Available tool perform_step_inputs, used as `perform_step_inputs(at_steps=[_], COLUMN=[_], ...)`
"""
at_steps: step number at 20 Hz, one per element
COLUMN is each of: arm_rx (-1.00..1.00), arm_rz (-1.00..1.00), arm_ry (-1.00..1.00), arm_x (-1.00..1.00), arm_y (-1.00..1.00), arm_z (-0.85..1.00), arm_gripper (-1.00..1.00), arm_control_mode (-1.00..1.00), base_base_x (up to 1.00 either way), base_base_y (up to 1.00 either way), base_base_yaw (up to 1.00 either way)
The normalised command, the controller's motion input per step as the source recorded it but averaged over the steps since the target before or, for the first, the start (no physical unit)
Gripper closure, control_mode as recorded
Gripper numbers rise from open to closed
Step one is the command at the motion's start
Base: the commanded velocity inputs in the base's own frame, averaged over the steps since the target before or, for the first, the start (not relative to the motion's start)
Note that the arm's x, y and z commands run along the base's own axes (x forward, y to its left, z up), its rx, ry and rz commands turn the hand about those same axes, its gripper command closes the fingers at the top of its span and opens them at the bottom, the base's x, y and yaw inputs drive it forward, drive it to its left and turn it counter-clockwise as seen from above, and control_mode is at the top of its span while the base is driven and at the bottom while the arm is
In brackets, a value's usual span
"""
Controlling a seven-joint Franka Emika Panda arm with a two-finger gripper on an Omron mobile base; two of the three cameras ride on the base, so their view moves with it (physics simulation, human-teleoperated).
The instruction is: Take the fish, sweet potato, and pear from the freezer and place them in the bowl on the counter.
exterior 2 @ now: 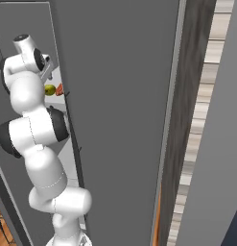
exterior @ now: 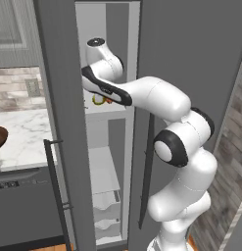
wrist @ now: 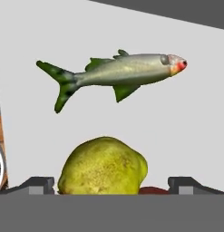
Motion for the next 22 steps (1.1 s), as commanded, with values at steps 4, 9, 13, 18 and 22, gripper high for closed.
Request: perform_step_inputs(at_steps=[4, 9, 13, 18, 22], arm_rx=[0.00, 0.00, 0.00, 0.00, 0.00], arm_rz=[0.00, 0.01, 0.00, 0.01, 0.02], arm_ry=[0.00, 0.01, 0.00, 0.00, 0.00], arm_x=[0.00, 0.03, 0.25, 0.26, 0.28], arm_y=[0.00, 0.00, 0.00, 0.00, 0.00], arm_z=[-0.23, -0.33, -0.13, -0.13, -0.22], arm_gripper=[-1.00, -1.00, -1.00, -1.00, -1.00], arm_control_mode=[-1.00, -1.00, -1.00, -1.00, -1.00], base_base_x=[0.00, 0.00, 0.00, 0.00, 0.00], base_base_y=[0.00, 0.00, 0.00, 0.00, 0.00], base_base_yaw=[0.00, 0.00, 0.00, 0.00, 0.00])
